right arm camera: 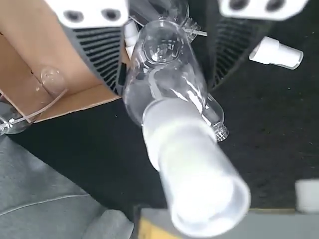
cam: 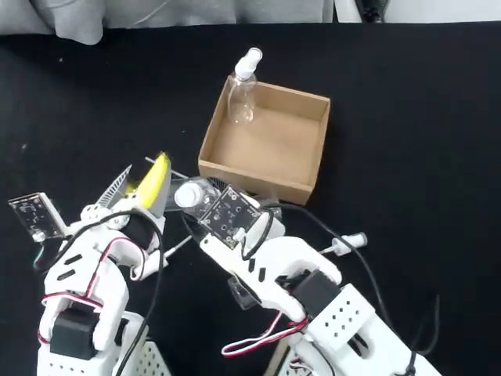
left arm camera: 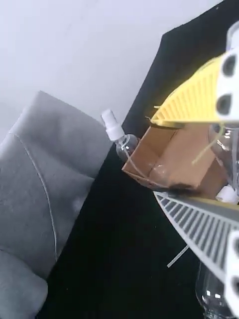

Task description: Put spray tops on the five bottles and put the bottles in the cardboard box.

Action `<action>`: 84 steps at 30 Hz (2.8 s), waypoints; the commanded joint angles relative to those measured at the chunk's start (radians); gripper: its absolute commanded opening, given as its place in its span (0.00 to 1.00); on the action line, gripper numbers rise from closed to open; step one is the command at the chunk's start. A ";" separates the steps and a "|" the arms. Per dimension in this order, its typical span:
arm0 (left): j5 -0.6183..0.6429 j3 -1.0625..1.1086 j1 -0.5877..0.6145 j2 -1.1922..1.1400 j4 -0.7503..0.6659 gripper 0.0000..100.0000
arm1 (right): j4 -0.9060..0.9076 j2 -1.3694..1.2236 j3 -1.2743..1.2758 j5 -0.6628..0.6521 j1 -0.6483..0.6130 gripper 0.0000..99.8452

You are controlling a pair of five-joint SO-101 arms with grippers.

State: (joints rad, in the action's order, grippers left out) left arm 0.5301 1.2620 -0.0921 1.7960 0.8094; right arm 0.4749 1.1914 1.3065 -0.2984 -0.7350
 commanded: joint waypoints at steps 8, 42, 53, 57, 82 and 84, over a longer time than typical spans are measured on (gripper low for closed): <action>0.106 -0.022 0.122 0.008 -0.020 0.19 | -0.006 -0.004 -0.090 -0.006 0.015 0.08; 0.146 0.044 0.312 0.008 -0.069 0.19 | -0.068 -0.013 -0.199 0.089 0.219 0.08; 0.146 0.044 0.312 0.008 -0.069 0.19 | -0.072 -0.038 -0.262 0.089 0.258 0.08; 0.146 0.044 0.312 0.008 -0.069 0.19 | -0.095 -0.150 -0.311 0.089 0.259 0.08; 0.144 0.044 0.312 0.008 -0.069 0.19 | -0.267 -0.769 -0.585 0.239 0.356 0.08; 0.144 0.044 0.312 0.008 -0.069 0.19 | -0.267 -0.796 -0.601 0.285 0.356 0.08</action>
State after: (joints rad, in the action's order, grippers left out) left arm 0.6759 1.3188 0.2087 1.7914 0.7633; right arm 0.2447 0.4058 0.7894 -0.0790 -0.4051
